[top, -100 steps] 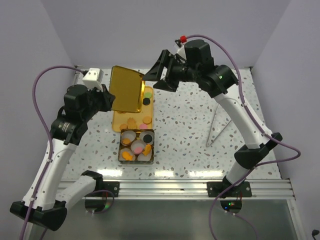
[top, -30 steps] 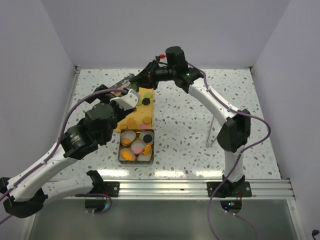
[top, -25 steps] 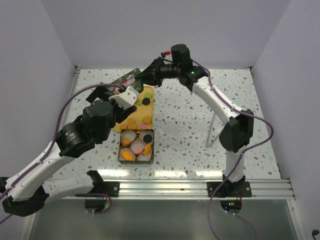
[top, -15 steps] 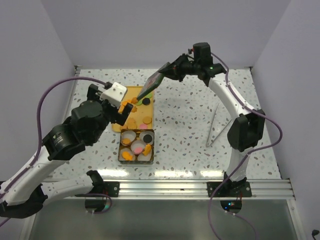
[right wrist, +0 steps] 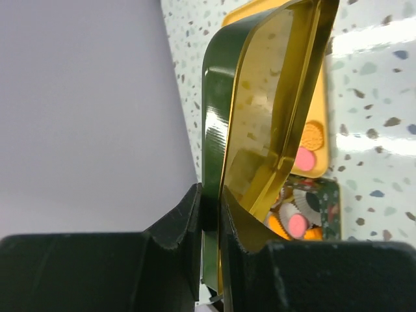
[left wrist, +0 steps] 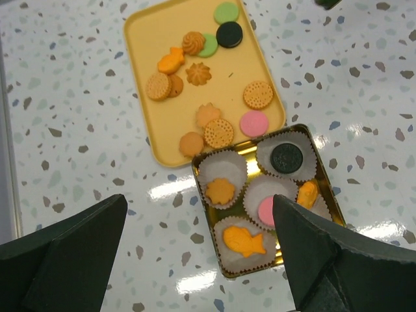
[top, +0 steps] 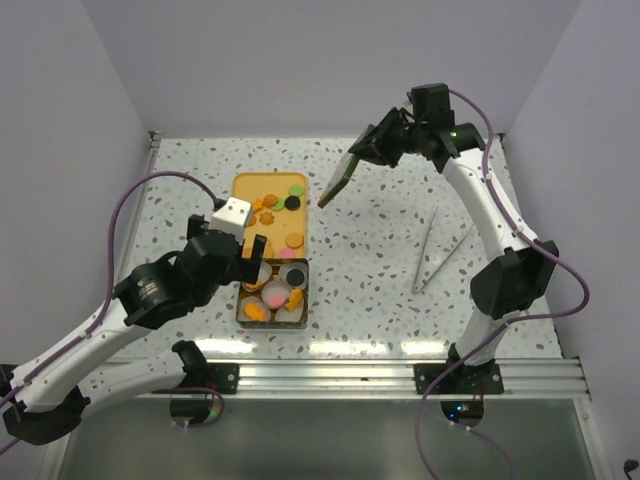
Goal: Pack the cookies
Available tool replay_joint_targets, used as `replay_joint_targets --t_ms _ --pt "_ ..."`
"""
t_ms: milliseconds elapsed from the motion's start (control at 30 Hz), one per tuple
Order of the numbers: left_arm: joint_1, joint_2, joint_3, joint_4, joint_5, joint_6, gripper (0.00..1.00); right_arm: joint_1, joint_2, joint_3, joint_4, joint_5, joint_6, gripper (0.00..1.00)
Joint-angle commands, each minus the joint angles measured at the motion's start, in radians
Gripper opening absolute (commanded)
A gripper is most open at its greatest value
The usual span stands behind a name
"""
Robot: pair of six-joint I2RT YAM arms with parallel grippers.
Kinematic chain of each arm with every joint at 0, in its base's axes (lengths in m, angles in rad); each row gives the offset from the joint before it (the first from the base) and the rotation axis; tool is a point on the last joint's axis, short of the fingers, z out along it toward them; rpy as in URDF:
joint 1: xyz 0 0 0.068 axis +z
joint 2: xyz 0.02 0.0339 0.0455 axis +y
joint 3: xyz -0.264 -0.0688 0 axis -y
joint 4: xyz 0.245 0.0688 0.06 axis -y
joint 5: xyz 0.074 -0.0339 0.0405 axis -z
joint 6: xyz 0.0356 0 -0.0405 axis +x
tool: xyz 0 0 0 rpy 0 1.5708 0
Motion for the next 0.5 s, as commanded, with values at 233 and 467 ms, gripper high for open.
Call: replay_joint_targets --t_ms 233,467 --pt "0.243 0.029 -0.094 0.044 0.280 -0.080 1.00 -0.067 -0.112 0.057 -0.182 0.178 -0.186 0.00" --pt "0.331 0.121 -0.137 0.072 0.413 -0.083 0.96 -0.078 -0.187 -0.010 -0.233 0.239 -0.249 0.00"
